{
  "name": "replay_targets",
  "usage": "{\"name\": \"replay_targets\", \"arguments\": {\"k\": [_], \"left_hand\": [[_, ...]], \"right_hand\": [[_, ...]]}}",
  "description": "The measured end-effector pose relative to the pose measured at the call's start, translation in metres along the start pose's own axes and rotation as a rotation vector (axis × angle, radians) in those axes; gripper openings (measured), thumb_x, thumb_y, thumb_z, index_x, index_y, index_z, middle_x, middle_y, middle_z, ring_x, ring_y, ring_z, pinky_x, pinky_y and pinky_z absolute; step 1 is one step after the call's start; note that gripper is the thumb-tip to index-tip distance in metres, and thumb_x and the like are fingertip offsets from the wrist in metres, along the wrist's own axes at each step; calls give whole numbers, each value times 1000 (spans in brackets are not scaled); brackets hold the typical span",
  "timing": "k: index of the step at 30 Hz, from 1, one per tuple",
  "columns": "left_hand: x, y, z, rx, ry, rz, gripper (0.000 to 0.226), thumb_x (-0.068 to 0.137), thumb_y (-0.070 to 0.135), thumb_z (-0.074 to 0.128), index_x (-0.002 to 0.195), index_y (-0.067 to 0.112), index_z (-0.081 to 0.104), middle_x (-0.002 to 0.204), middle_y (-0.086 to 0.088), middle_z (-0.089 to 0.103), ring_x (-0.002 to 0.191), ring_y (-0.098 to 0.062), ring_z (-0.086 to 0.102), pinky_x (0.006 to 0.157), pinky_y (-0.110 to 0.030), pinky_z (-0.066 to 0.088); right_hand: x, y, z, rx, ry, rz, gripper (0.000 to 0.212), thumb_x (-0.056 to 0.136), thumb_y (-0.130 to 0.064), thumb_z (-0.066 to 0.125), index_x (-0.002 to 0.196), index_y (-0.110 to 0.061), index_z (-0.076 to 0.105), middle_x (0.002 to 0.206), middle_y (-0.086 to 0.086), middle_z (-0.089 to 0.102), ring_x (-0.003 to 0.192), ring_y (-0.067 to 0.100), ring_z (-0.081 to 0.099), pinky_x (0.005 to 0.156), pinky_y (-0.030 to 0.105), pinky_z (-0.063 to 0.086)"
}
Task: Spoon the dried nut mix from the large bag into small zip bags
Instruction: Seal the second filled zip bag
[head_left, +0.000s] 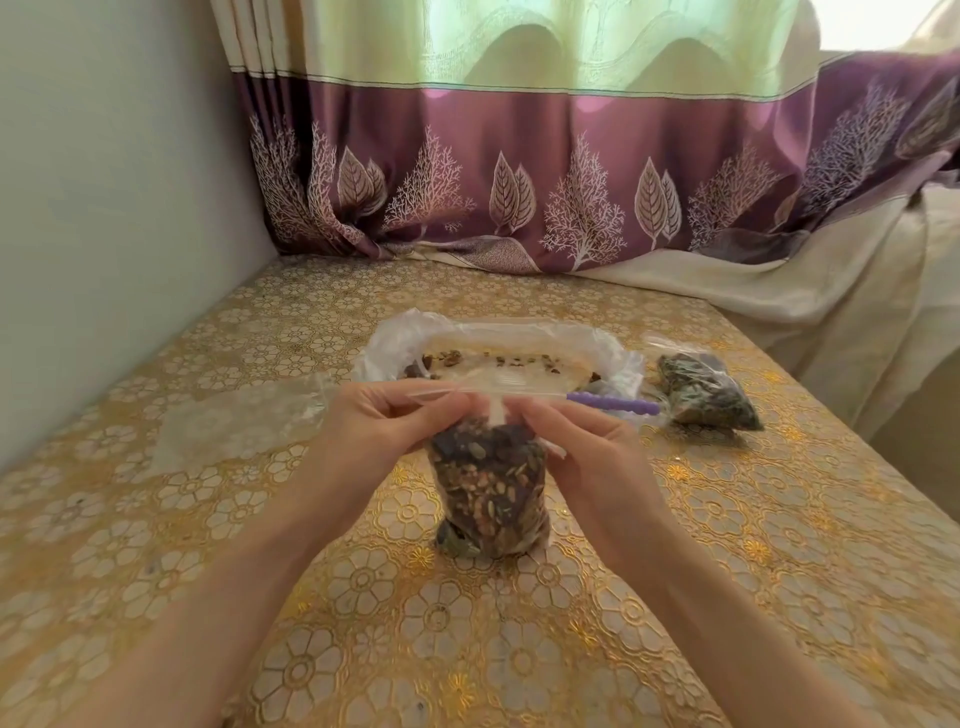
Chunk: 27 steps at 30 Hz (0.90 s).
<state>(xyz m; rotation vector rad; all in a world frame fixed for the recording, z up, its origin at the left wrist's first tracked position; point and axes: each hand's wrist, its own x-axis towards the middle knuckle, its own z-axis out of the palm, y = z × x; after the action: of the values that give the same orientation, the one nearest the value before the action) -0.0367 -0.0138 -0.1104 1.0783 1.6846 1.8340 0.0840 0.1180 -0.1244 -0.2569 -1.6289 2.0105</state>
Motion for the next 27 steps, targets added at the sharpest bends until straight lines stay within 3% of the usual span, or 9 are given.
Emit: {"name": "replay_targets", "arguments": {"k": [3, 6, 8, 12, 18, 27], "left_hand": [[1, 2, -4, 4, -12, 21, 25, 60, 36, 70, 80, 24, 77, 87, -1, 75, 87, -14, 69, 68, -19, 54], [0, 5, -5, -9, -48, 4, 24, 60, 39, 70, 78, 25, 78, 84, -2, 75, 81, -12, 70, 63, -16, 52], [-1, 6, -7, -24, -84, 0, 26, 62, 42, 72, 80, 24, 78, 84, -3, 75, 79, -12, 70, 62, -16, 52], [-1, 9, -15, -55, -152, -29, 46, 58, 56, 78, 88, 22, 77, 91, -5, 74, 87, -14, 70, 66, -16, 53], [1, 11, -21, -155, -215, -89, 52, 61, 52, 79, 98, 16, 75, 100, -11, 72, 96, -20, 69, 74, -20, 54], [2, 10, -19, -82, -138, -74, 29, 69, 35, 65, 90, 18, 77, 93, -10, 73, 91, -21, 70, 70, -20, 55]], "right_hand": [[1, -2, -2, 13, 13, -6, 31, 62, -33, 72, 84, -12, 77, 83, 4, 73, 88, 14, 66, 83, 25, 50], [0, -5, -2, -29, 25, -34, 32, 59, -40, 72, 80, -16, 78, 76, 2, 72, 87, 15, 64, 88, 31, 50], [-1, -7, -3, -46, 35, -46, 32, 58, -44, 71, 79, -20, 79, 73, 1, 72, 82, 12, 65, 82, 29, 50], [-1, -8, -4, -46, 34, -52, 26, 64, -39, 67, 78, -20, 78, 71, 0, 71, 79, 11, 65, 76, 25, 49], [0, -11, -8, -27, 11, -29, 28, 66, -33, 67, 81, -12, 77, 73, 3, 70, 77, 13, 63, 73, 24, 48], [0, -15, -11, -85, 20, -94, 28, 59, -39, 73, 76, -18, 78, 70, 3, 69, 72, 12, 64, 70, 21, 50]]}}
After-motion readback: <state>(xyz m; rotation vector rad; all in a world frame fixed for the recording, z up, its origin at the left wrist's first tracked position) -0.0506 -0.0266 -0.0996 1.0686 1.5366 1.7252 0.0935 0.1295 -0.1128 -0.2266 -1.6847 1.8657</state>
